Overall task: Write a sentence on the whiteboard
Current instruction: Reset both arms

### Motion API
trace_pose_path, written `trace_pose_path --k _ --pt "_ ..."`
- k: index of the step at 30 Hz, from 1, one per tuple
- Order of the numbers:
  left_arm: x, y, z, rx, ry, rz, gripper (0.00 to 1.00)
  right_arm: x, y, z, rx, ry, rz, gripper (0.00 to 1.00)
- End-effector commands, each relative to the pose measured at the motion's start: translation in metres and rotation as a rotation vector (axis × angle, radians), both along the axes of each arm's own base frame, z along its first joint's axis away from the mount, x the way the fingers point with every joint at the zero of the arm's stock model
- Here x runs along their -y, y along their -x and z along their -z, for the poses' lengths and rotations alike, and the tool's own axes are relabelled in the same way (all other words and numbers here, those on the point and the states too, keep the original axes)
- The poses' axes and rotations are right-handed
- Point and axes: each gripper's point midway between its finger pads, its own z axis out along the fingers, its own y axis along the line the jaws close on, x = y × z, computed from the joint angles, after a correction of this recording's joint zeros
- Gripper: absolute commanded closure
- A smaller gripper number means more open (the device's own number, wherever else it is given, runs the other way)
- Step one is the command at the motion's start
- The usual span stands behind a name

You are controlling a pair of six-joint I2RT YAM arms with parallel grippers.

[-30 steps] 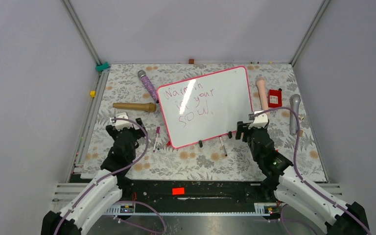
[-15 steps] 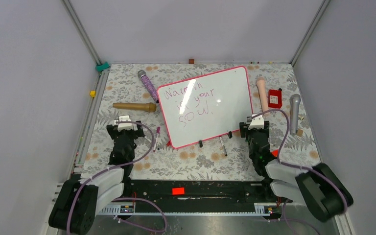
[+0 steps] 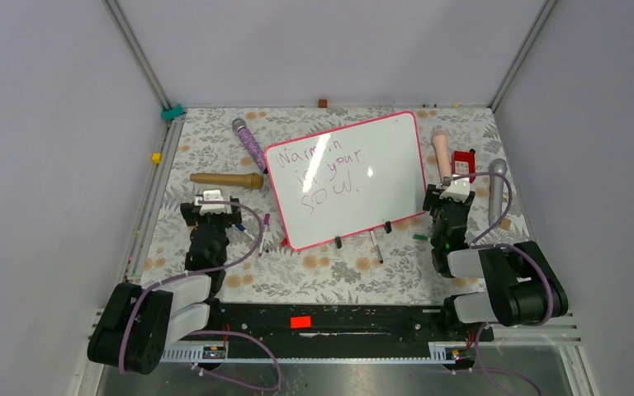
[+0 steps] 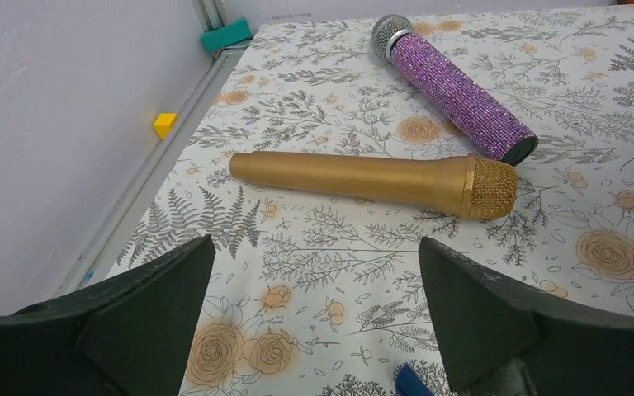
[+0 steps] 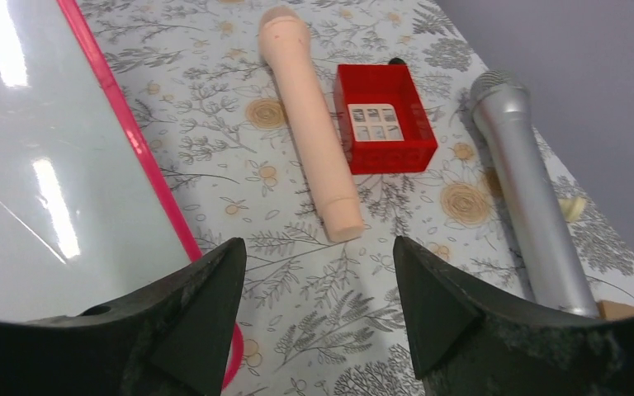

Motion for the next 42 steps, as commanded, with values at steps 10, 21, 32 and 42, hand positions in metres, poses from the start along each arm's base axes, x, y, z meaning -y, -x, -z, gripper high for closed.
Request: trace_pose_path --k 10,21,32,42 --pt "0.004 -0.014 -0.027 0.071 0.01 0.05 0.02 -0.009 -0.012 -0.006 0.023 -0.085 -0.039 0.0" --pt "-0.005 0.0 -0.033 0.151 0.068 0.071 0.01 -0.009 -0.014 -0.004 -0.001 -0.077 -0.041 0.0" --pt "0.043 -0.026 -0.016 0.116 0.087 0.343 0.02 -0.009 -0.014 -0.004 -0.002 -0.077 -0.041 0.0" --pt "0.01 -0.057 -0.003 -0.019 0.184 0.121 0.01 -0.009 -0.014 -0.005 -0.001 -0.078 -0.041 0.01"
